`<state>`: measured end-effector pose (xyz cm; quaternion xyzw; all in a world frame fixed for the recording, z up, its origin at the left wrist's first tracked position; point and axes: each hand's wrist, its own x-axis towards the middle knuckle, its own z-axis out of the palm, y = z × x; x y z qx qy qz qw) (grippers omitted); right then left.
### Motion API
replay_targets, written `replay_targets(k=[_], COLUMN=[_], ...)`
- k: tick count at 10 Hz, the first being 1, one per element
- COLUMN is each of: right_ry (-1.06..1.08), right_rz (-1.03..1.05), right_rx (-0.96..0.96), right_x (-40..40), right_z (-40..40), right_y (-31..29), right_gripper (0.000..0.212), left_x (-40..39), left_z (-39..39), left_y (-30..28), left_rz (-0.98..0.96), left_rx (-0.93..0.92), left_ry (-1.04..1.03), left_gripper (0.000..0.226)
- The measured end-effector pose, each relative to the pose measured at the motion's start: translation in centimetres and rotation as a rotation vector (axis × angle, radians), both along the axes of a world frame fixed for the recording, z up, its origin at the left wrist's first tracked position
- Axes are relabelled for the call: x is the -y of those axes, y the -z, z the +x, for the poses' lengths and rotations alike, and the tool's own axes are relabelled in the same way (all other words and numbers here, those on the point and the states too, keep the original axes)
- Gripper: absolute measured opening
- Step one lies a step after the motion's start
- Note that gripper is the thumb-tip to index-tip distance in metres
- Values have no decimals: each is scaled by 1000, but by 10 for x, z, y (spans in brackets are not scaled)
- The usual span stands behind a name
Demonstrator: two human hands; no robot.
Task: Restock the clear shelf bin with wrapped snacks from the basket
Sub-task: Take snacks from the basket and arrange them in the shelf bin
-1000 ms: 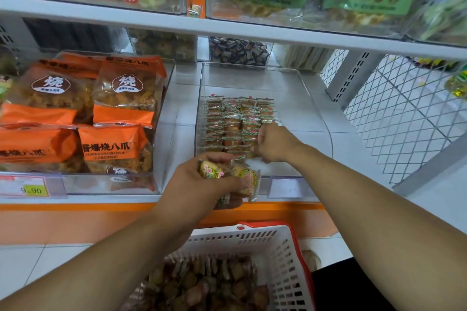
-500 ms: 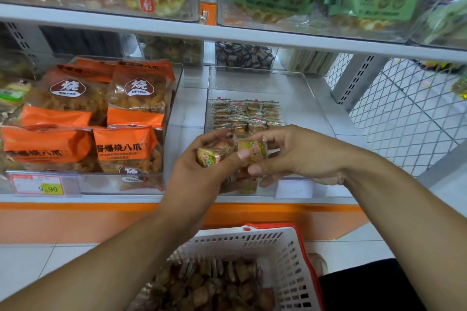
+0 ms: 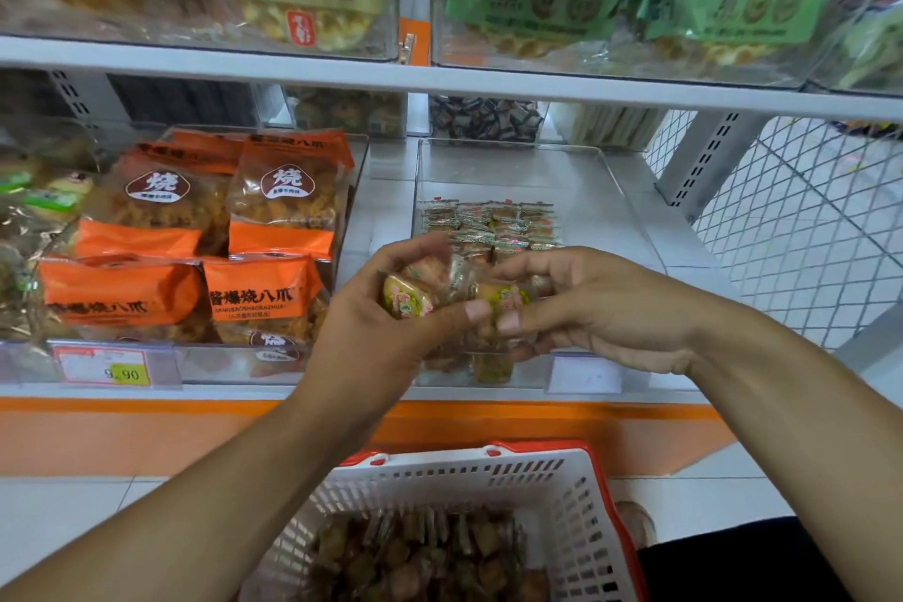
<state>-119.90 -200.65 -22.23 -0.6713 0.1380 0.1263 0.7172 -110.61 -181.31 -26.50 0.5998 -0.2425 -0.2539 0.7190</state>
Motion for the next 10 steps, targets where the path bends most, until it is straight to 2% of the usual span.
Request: replay_targets(k=[1,2,3,4,5,6,7,8,10], right_ry=[68,107,40,57,140,79,-123,-198,-147], right_rz=[-37,187,310,152,-320,-561,-654,-489,-132], right_rx=[3,48,67,60,142,204,181,120,101], right_x=[3,0,-23,-46,-48,-40,-37,-41,-47], right_z=[-1,-2,-3,-1,-1,-3,-4,-5,0], right_y=[-5,-14,-10,1,2,-4,-3,3,9], right_gripper=[52,63,57,45,40,56,64,57,61], left_x=[-1,-2,0,2,-1,-6,-10,-11,-4], left_z=[3,5,4,1,3,3,-2,-8,-16], left_y=[-2,-2,-1,-2,-5,-11,-16,-15,-17], left_rz=[40,114,149,142,169,236,340,439,368], left_rx=[4,-13,-12,28,64,161,305,389,298], left_ry=[-165,-232,-263,-251,-146,36,124,144,32], left_gripper=[58,55,57,54,65,73,77,101,107])
